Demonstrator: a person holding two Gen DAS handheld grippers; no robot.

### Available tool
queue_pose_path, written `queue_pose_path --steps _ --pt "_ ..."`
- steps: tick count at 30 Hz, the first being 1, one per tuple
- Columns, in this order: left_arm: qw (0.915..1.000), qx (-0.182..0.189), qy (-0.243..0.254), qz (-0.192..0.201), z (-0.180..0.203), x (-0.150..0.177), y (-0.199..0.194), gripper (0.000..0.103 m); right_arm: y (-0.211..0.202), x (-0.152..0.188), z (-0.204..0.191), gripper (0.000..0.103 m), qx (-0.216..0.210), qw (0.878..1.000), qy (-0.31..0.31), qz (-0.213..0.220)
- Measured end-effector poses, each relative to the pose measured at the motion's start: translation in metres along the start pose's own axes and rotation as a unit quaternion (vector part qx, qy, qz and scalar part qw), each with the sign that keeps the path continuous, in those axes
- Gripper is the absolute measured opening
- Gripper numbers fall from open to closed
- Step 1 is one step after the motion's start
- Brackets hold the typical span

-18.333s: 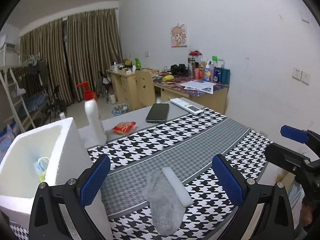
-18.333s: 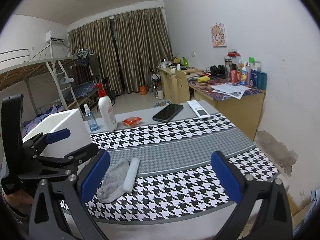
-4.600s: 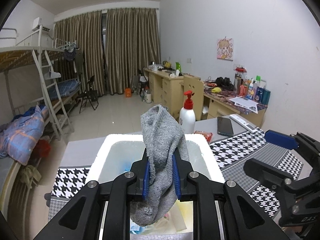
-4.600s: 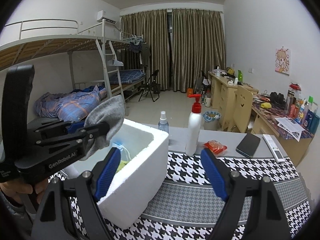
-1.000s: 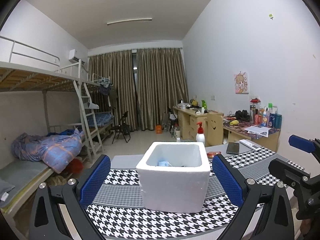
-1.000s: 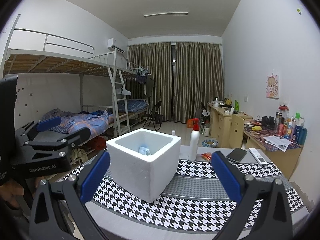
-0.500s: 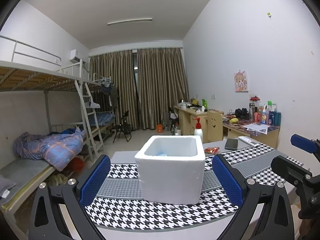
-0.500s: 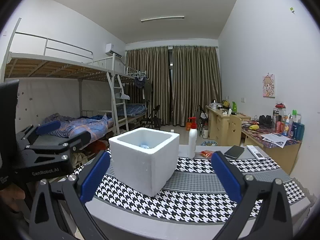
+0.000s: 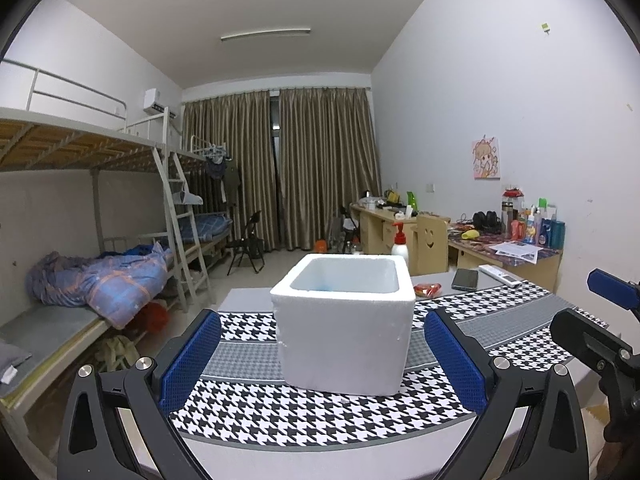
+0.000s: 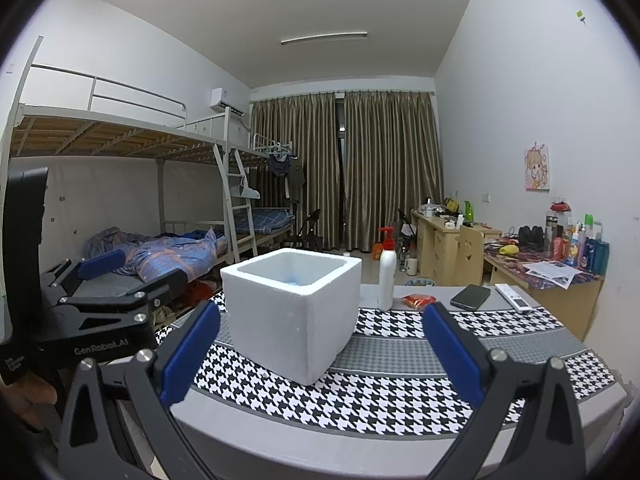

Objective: Organize soft objects

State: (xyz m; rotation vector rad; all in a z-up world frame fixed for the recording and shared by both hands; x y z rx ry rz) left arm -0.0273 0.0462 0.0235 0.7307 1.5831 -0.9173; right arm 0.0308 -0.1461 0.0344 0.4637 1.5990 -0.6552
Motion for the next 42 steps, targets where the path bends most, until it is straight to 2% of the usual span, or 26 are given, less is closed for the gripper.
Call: queue_pose_path --steps 14,26,31,42 --pt "1.0000 0.001 -0.004 -0.005 -0.001 0.015 -0.014 0.102 -0.009 0.013 -0.001 0.102 0.002 1.000 0.009 -0.002" --pt "0.9999 -0.001 -0.012 0.009 -0.008 0.029 -0.036 0.102 -0.025 0.020 -0.009 0.102 0.020 1.000 -0.002 0.002" --pt "0.9998 -0.008 -0.014 0.014 -0.011 0.031 -0.041 0.102 -0.028 0.025 -0.011 0.102 0.018 1.000 -0.008 0.002" --pt "0.9999 -0.001 -0.010 0.014 -0.007 0.037 -0.047 0.102 -0.032 0.026 -0.009 0.102 0.016 1.000 -0.009 0.007"
Point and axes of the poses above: each gripper's, at about its wrist camera, not at the fingertips, and y roughly the way its jaws point, z to its right, x to its underside, the point moved 1 cm from there along y, roughly the way its jaws point, and after that the axes turned 14 degrees about -x, right-handed, at the moved point
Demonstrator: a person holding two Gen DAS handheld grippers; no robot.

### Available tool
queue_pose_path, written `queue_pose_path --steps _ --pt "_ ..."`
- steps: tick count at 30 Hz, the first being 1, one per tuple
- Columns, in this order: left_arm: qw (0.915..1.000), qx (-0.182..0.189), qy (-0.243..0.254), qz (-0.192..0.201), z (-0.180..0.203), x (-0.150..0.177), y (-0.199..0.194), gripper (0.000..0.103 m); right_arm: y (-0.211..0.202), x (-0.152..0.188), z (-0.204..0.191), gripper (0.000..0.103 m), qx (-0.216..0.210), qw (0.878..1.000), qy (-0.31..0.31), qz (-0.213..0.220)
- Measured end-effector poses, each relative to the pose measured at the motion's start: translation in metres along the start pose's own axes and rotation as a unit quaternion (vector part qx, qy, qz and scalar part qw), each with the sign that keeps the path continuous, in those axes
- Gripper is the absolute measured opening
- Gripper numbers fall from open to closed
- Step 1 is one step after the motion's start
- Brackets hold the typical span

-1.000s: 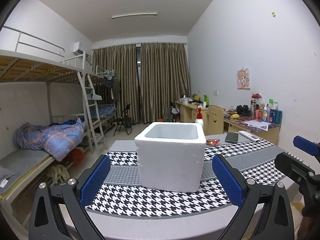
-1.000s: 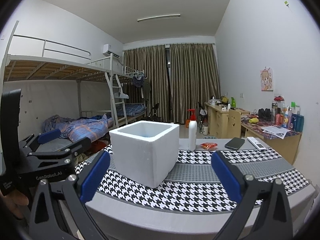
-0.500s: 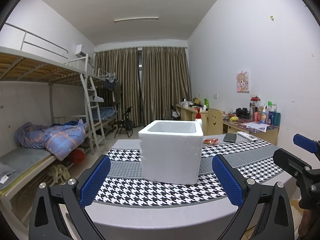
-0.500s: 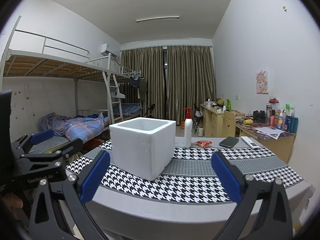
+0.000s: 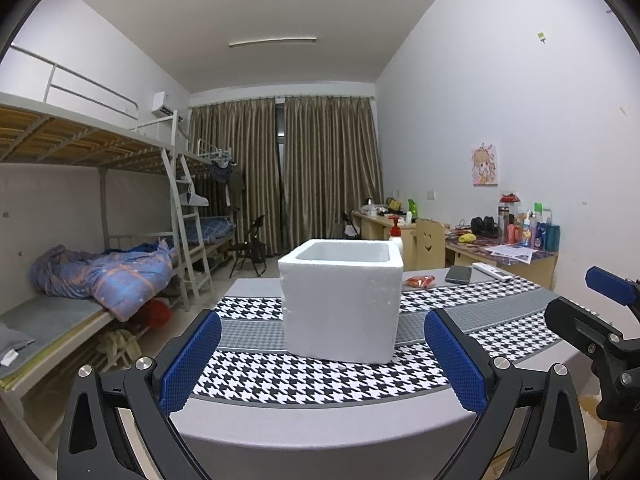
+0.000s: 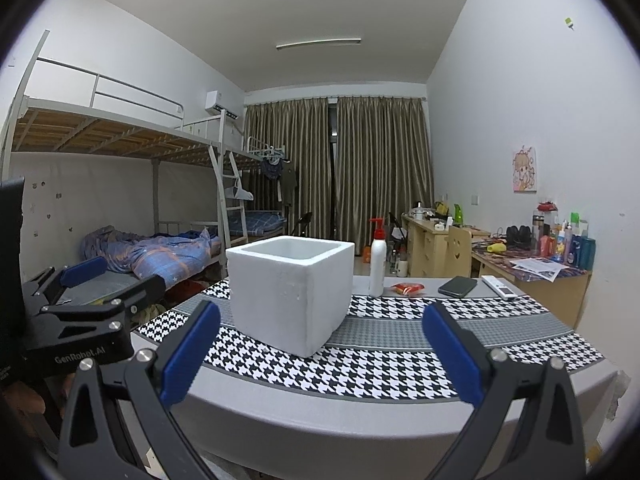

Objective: Organize soft objects

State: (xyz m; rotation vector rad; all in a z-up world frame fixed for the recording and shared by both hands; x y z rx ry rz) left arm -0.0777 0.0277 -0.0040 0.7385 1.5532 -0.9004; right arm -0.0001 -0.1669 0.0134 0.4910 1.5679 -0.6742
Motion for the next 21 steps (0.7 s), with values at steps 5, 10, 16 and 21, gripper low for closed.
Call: queue_pose_path --steps 5,10,16,21 --pt "1.0000 -0.002 -0.001 0.003 0.0013 0.0008 -0.0015 0.102 -0.0001 0.0042 0.0001 0.102 -0.001 1.000 0.004 -0.002" --pt "1.0000 -0.005 -0.004 0.005 0.0023 0.0029 -0.0022 0.102 0.0025 0.0092 0.0017 0.102 -0.001 1.000 0.007 -0.009" --pt "1.0000 -0.003 0.000 0.003 0.0056 0.0057 -0.0022 0.102 0.0024 0.0076 0.0012 0.102 0.000 1.000 0.005 -0.008" --pt "1.0000 -0.003 0.002 0.001 0.0062 0.0075 -0.0037 0.102 0.0034 0.0090 0.0016 0.102 -0.001 1.000 0.007 -0.012"
Point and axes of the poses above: each gripper's, at about its wrist camera, not at the fingertips, and y roughly the way its jaws point, z to its right, x to its underside, the point moved 1 cm from there along y, roughly the way its jaws point, and after that the axes turned 14 degrees about -x, right-handed, at the moved point
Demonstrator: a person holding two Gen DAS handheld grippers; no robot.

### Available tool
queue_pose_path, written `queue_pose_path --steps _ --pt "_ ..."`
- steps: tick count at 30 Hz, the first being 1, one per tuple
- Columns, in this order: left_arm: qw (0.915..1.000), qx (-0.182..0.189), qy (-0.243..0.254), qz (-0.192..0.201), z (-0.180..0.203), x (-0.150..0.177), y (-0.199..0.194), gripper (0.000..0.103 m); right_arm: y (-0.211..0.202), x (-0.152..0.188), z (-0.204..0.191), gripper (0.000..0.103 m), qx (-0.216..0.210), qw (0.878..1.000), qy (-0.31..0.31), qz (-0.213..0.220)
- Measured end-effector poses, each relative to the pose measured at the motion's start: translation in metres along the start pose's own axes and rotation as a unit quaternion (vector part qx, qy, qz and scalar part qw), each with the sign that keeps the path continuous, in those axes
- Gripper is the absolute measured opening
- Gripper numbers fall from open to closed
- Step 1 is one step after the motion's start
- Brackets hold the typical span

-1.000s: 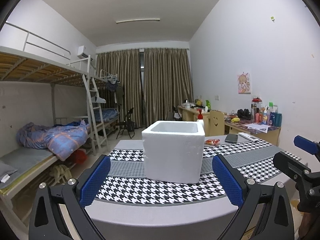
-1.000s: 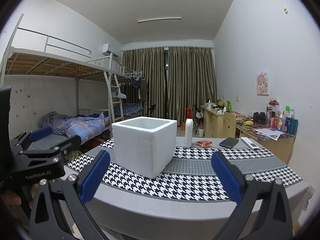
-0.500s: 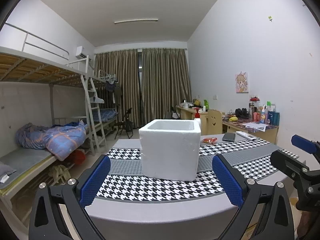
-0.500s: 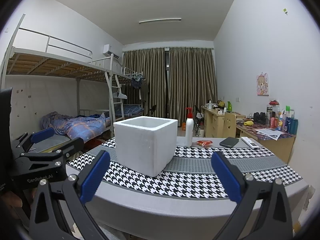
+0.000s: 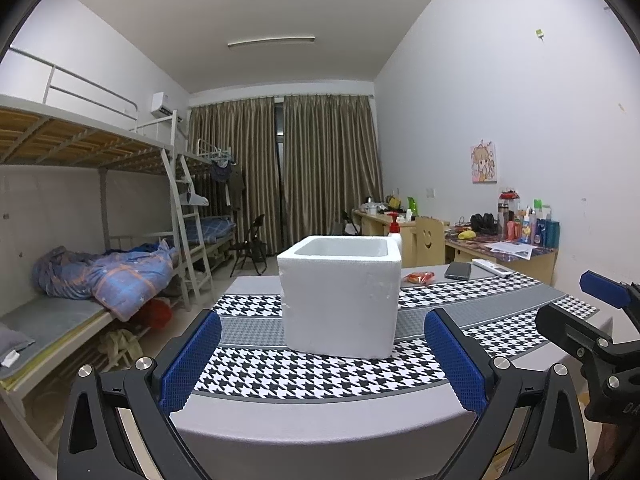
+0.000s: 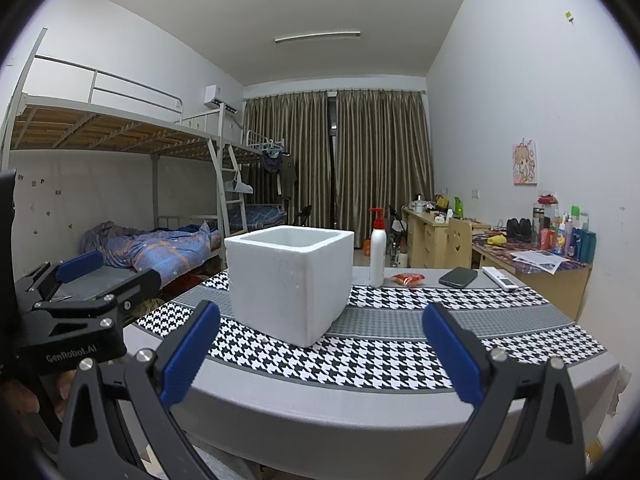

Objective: Organize soft objects

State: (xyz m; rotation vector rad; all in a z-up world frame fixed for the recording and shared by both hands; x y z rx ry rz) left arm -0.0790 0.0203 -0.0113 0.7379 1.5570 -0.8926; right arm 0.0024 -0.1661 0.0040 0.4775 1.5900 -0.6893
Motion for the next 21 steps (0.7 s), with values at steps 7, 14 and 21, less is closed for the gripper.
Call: queue_pose_path --steps 7,14,21 --pt "1.0000 0.000 0.001 0.001 0.0000 0.0006 -0.0001 0.102 -0.0007 0.0001 -0.0015 0.102 0.000 1.000 -0.002 0.000" --pt "1.0000 0.003 0.002 0.003 -0.0021 0.0005 -0.0020 0.102 -0.0009 -0.0007 -0.0001 0.102 0.001 1.000 -0.004 0.000" --pt "1.0000 0.006 0.001 0.004 -0.0036 0.0006 -0.0046 0.102 -0.0026 -0.0008 0.0014 0.102 0.002 1.000 -0.005 0.000"
Point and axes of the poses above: each gripper's, at about its wrist camera, not at the fingertips, and y roughly the way its jaws point, z to its right, x to its underside, the point moved 1 cm from there along y, roughly the way its jaws point, and after that the axes turned 14 degrees about -x, right-handed, at the moved point
